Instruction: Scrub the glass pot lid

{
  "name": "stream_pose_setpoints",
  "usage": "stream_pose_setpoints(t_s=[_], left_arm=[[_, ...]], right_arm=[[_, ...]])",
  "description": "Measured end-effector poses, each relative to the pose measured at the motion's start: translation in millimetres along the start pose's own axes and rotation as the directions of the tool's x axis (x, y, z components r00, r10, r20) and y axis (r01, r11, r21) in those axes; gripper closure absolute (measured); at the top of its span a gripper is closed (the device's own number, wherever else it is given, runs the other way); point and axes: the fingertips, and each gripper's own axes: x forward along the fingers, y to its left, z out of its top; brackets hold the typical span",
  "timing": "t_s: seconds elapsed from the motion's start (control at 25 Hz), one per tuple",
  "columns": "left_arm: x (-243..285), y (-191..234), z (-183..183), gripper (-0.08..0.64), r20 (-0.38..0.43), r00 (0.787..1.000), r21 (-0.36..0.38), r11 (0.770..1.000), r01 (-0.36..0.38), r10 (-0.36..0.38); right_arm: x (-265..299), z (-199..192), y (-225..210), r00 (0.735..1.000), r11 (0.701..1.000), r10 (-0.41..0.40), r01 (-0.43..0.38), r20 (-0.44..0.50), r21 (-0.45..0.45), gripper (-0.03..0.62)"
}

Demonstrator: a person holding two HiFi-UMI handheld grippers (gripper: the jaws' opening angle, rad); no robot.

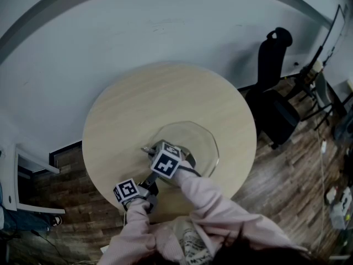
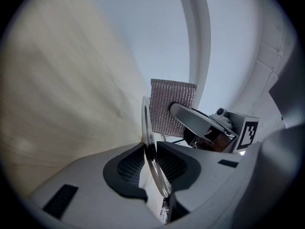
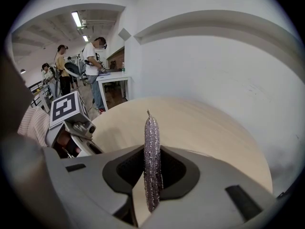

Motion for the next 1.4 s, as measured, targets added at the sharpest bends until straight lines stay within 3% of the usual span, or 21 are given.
stream_pose_setpoints(t_s=[0.32,0.48,0.6,0.8,1.4], left_arm=[[-0.5,-0.8,-1.8,0.476,0.011,1.000,0.000,1.000,-0.001,0.001],[0.7,-4.7,-0.8,0.476,0.010,1.000,0.028,1.000,0.006,-0.006],[0.3,-1.9,-2.5,0.476,0.015,1.000,0.002,1.000,-0.006,0.006],[0.7,-2.5,-1.8,0.477,0.021,1.000,0.008,1.000,0.003,-0.003],[-0.3,-1.7,-2.8,0.477,0.031,0.999,-0.007,1.000,-0.012,0.012]], right_arm=[[-5.3,-0.3,4.1,1.000,1.000,0.024,-0.025,0.014,0.014,0.517],[-15.1,3.3,-10.0,0.999,0.999,0.003,-0.005,0.052,0.040,0.515],[-23.1,1.4,-28.4,0.997,0.998,-0.025,0.021,0.069,0.053,0.515],[-35.7,-19.0,-65.8,0.995,0.994,-0.091,0.089,0.031,0.065,0.515],[-57.1,-73.9,-148.4,0.961,0.970,-0.244,0.241,-0.129,-0.038,0.515]])
